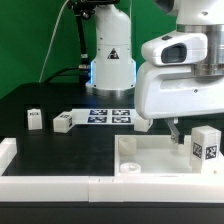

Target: Assemble one leg

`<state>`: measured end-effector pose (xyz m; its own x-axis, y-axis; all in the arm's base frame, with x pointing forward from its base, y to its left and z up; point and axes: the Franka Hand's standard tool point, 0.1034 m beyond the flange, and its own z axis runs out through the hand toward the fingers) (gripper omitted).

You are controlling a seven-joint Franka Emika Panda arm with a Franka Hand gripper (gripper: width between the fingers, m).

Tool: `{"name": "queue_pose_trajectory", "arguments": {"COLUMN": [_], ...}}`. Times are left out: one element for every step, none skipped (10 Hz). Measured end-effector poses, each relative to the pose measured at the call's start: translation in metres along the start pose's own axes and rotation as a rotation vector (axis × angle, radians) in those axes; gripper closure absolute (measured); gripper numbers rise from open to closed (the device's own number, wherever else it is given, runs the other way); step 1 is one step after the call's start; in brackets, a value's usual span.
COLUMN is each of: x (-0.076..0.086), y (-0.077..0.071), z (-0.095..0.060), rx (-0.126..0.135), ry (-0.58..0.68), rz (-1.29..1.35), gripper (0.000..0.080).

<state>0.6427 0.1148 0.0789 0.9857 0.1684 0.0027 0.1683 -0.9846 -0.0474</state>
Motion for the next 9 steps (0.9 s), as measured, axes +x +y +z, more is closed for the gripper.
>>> {"name": "queue_pose_trajectory", "arguments": {"x": [0.0, 0.0, 0.0001, 0.0, 0.0, 0.0, -0.0001, -0.0004, -0.0008], "y": [0.0003, 0.0002, 0.0001, 0.0002, 0.0004, -0.0001, 0.0007, 0.0016, 0.0002], "z": [0.0, 0.0, 0.0, 0.0, 0.0, 0.0001, 0.0003, 0.0004, 0.0007], "rx": [0.0, 0.0, 0.001, 0.001, 0.001, 0.004, 0.012, 0.02, 0.031], "ry": [0.0, 0.0, 0.0, 0.0, 0.0, 0.0, 0.0, 0.001, -0.003], "rz": [-0.002, 0.0, 0.024, 0.052, 0.05, 0.148, 0.292, 0.422, 0.594], "gripper": [0.0294, 0.0432, 0.0509, 0.0509, 0.0509, 0.0509, 0.0509, 0.0509, 0.0509]}}
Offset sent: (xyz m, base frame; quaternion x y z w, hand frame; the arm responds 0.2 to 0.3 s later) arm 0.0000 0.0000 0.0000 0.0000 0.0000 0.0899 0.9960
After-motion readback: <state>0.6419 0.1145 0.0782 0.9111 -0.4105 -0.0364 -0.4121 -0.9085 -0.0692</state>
